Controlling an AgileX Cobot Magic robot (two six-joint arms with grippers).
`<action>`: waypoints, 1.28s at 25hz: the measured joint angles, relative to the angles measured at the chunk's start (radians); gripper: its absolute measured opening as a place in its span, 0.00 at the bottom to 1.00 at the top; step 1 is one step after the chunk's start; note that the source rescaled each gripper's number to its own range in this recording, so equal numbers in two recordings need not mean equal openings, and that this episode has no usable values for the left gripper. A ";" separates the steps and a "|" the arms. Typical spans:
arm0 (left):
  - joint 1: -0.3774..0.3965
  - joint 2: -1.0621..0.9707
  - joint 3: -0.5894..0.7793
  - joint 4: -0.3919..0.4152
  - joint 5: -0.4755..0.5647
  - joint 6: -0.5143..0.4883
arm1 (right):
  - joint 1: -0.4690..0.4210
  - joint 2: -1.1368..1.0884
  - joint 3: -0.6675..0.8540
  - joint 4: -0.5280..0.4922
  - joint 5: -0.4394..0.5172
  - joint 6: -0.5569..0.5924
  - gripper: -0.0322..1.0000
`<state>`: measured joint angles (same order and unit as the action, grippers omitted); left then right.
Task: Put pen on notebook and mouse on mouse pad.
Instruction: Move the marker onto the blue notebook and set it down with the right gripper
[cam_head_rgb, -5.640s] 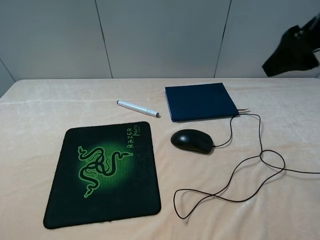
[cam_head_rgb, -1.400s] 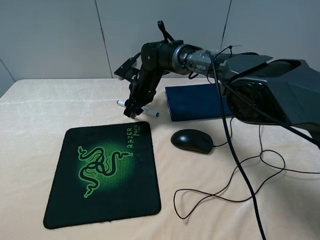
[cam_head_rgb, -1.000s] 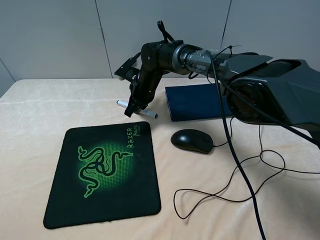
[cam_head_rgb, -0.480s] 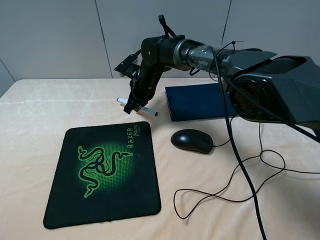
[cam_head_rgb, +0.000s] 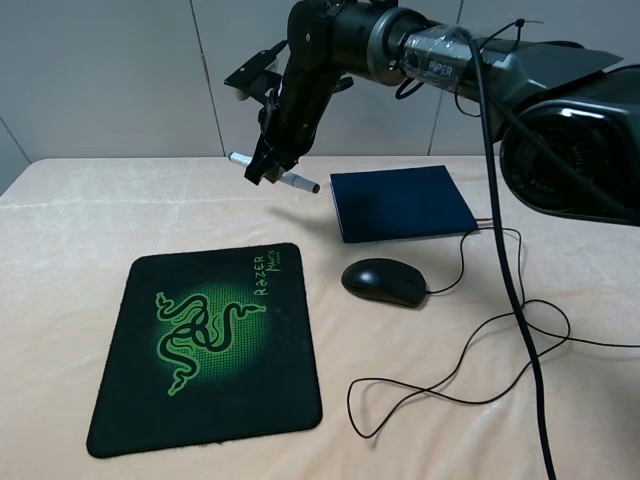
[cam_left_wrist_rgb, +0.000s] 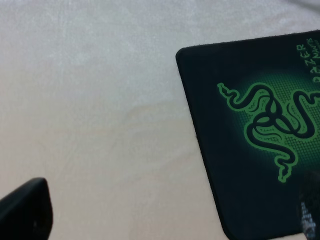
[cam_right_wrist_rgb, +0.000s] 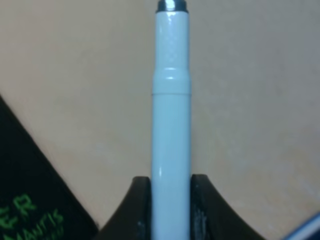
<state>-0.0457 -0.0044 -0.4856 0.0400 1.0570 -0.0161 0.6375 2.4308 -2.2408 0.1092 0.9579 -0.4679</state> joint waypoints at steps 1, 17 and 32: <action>0.000 0.000 0.000 0.000 0.000 0.000 | -0.006 -0.006 0.000 -0.010 0.013 0.001 0.04; 0.000 0.000 0.000 0.000 0.000 0.000 | -0.191 -0.071 0.038 -0.028 0.159 0.017 0.04; 0.000 0.000 0.000 0.000 0.000 0.000 | -0.254 -0.075 0.197 -0.025 0.064 0.008 0.04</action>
<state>-0.0457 -0.0044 -0.4856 0.0400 1.0570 -0.0161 0.3833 2.3553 -2.0435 0.0846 1.0218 -0.4598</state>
